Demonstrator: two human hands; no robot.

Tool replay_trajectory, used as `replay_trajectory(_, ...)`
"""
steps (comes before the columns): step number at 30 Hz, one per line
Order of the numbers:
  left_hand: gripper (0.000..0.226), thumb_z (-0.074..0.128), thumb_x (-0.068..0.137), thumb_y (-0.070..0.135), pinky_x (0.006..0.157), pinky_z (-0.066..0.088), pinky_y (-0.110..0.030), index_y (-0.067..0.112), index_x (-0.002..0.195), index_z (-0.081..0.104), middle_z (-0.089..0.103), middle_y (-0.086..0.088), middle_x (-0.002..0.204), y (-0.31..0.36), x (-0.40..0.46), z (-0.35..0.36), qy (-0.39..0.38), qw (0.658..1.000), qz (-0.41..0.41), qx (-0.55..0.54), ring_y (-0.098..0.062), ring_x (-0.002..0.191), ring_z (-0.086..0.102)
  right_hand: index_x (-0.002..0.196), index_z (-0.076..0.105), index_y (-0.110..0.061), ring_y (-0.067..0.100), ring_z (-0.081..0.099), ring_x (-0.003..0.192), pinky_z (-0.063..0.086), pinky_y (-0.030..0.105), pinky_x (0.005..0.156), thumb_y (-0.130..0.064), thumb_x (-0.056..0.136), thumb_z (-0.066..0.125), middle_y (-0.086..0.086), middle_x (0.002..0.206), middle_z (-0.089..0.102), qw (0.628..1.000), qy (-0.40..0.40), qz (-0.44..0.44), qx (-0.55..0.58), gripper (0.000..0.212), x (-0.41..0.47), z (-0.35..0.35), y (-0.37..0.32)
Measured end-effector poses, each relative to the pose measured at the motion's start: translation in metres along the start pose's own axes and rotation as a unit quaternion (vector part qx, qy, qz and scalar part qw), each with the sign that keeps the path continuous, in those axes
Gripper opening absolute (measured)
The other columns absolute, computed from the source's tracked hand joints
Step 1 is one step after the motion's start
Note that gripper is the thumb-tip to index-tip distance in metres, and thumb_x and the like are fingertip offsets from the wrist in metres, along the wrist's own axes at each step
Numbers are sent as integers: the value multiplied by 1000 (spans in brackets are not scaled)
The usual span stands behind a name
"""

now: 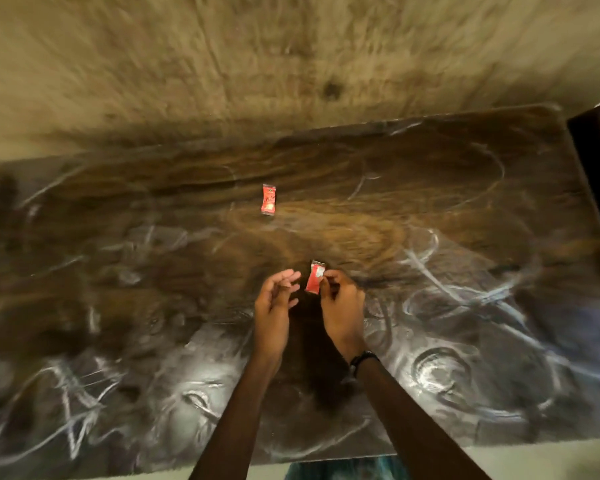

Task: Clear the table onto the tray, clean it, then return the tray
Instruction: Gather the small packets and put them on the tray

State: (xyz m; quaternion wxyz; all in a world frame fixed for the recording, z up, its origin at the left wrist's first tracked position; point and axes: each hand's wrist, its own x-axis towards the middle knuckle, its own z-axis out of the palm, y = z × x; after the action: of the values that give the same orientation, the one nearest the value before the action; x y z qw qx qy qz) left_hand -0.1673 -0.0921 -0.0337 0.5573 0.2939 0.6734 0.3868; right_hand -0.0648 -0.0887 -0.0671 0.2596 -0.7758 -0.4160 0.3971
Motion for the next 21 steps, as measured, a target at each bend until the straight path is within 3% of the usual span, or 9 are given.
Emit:
replay_trajectory(2, 21, 42, 99, 10, 86, 50, -29, 9, 114, 57, 64, -4, 116, -2, 6, -8, -1, 1000, -6, -5, -13, 99, 62, 105, 63, -5, 27, 66, 92, 50, 30, 83, -12, 91, 61, 13, 103, 69, 999, 33, 23, 5, 17, 6, 9, -6)
replay_trajectory(6, 20, 43, 99, 10, 85, 51, -28, 9, 112, 57, 64, -5, 117, -7, 13, -19, 2, 1000, -18, -16, -15, 101, 61, 107, 59, -5, 25, 65, 90, 53, 41, 84, -13, 86, 68, 13, 107, 64, 998, 45, 48, -7, 24, 15, 22, -11)
replay_trajectory(10, 21, 43, 98, 8, 86, 49, -31, 5, 115, 56, 62, -10, 120, -6, 20, -23, 5, 999, -29, -31, -19, 102, 59, 100, 64, -6, 14, 61, 75, 45, 18, 71, -9, 85, 69, 10, 97, 68, 997, 59, 52, -16, 16, 19, 23, -12)
replay_trajectory(12, 22, 44, 98, 7, 87, 49, -31, 4, 117, 55, 62, -12, 122, -3, 24, -23, 0, 999, -34, -36, -19, 105, 58, 97, 66, -5, 16, 64, 76, 44, 17, 69, -5, 84, 67, 5, 90, 70, 997, 64, 41, 5, 13, 19, 22, -16)
replay_trajectory(15, 30, 46, 96, 4, 95, 46, -34, 1, 125, 52, 61, -12, 124, 3, 30, -20, -6, 998, -28, -50, -19, 113, 57, 98, 67, -6, 2, 65, 75, 48, 9, 68, -2, 82, 70, -1, 86, 69, 995, -11, 18, 98, 17, 18, 21, -27)
replay_trajectory(17, 33, 48, 95, 3, 92, 48, -34, 1, 127, 52, 62, -12, 119, 7, 36, -22, -12, 998, -20, -64, -18, 107, 60, 99, 66, -9, -5, 63, 75, 51, 12, 73, 2, 82, 68, -2, 89, 69, 986, -79, 0, 146, 20, 19, 25, -38)
replay_trajectory(21, 29, 49, 93, -3, 73, 55, -22, -2, 122, 54, 69, -6, 94, 13, 52, -34, 5, 995, -15, -97, -3, 77, 66, 100, 66, -12, 14, 67, 90, 55, 30, 86, 6, 90, 56, 6, 97, 70, 973, -153, -6, 173, 23, 33, 35, -55)
